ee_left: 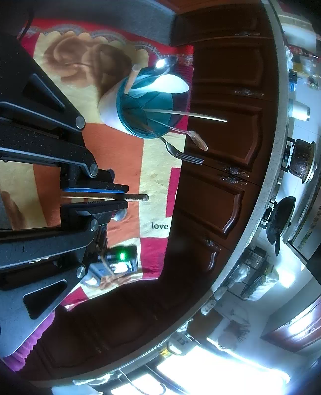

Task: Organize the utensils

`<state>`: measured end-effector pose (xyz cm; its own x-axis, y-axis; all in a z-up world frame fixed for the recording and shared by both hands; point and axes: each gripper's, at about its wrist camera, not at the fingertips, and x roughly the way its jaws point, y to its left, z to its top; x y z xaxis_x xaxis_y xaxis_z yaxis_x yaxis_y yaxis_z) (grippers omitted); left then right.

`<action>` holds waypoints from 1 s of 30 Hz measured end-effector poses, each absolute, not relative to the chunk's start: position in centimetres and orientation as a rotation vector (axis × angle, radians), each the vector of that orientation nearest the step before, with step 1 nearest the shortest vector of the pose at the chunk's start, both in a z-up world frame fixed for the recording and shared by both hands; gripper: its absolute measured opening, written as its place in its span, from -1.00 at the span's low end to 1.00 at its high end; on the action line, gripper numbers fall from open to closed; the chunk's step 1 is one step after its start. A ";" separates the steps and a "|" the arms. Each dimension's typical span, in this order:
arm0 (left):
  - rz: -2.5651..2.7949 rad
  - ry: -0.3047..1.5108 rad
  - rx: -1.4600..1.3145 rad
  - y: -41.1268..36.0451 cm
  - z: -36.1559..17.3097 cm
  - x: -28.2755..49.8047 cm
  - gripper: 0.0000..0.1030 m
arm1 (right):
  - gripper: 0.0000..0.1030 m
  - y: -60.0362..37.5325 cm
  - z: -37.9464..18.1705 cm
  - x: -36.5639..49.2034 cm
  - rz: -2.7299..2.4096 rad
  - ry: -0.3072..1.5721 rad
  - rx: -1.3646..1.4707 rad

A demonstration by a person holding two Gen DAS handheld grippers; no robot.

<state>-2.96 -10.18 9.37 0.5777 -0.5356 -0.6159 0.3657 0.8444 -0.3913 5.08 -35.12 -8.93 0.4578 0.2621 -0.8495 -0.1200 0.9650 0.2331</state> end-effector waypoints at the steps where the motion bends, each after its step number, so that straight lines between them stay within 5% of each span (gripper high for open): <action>1: -0.532 0.796 -0.234 -10.1 9.4 -2.9 -0.92 | -0.90 -35.3 -8.6 4.8 0.242 1.061 0.153; 30: -0.436 0.550 -0.248 -2.2 22.3 -1.7 -0.92 | -0.93 -28.5 15.5 -0.1 0.517 0.539 0.172</action>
